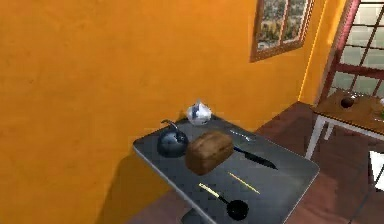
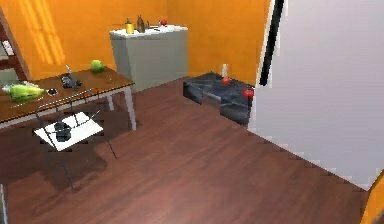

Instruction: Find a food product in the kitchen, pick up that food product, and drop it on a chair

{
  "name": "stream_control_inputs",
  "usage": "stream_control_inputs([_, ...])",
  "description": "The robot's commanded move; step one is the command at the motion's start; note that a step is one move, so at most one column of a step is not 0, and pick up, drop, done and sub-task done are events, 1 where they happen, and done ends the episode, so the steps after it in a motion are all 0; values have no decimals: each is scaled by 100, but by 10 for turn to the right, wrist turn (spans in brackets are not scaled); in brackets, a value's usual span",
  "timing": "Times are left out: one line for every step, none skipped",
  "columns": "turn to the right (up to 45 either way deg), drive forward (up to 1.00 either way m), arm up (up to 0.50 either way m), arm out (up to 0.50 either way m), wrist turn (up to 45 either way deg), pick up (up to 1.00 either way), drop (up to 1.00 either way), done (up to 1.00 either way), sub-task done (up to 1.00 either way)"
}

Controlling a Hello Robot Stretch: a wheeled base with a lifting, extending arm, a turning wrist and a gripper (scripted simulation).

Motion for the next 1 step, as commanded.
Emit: stream_control_inputs([-450,0,0,0,0,0,0,0,0])
